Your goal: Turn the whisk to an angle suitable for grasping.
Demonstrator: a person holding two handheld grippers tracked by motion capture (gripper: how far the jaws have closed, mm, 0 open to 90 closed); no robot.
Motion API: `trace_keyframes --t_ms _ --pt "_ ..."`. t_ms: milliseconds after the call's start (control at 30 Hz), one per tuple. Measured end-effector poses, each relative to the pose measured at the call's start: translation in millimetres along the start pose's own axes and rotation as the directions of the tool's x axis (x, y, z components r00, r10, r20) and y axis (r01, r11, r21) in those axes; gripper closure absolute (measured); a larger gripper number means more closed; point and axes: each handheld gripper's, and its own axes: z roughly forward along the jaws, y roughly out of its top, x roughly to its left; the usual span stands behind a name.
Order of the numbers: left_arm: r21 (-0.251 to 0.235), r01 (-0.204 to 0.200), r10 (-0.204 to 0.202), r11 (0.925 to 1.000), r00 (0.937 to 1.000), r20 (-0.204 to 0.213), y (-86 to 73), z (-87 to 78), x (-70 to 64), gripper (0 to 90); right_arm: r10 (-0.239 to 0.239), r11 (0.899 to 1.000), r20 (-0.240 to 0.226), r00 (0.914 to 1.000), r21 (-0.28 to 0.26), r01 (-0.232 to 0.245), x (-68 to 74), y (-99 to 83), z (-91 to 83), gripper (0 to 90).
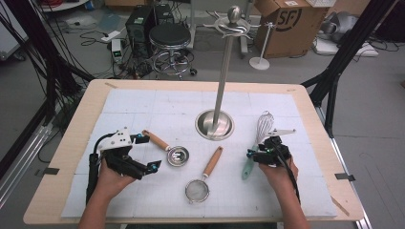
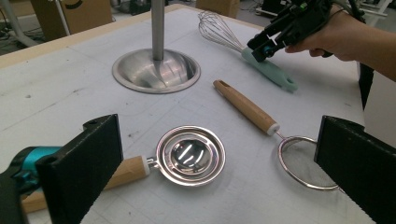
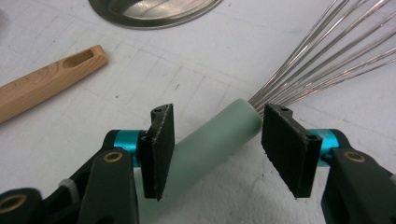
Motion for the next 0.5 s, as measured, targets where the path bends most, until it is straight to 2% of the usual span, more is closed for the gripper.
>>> trace_keyframes --t_ms 200,500 --pt "-0.002 0.002 -0.002 1.0000 1.0000 0.000 -0.1 0.6 0.3 1.7 0.022 0.999 0.012 0.9997 -0.028 -0.022 -3.0 0.9 -3.6 44.3" --pt "-0.004 0.004 -0.004 1.0000 1.0000 0.004 -0.2 0.3 0.9 1.7 0.010 0.998 0.015 0.9998 -0.057 -0.009 -4.0 2.3 -7.3 44.9"
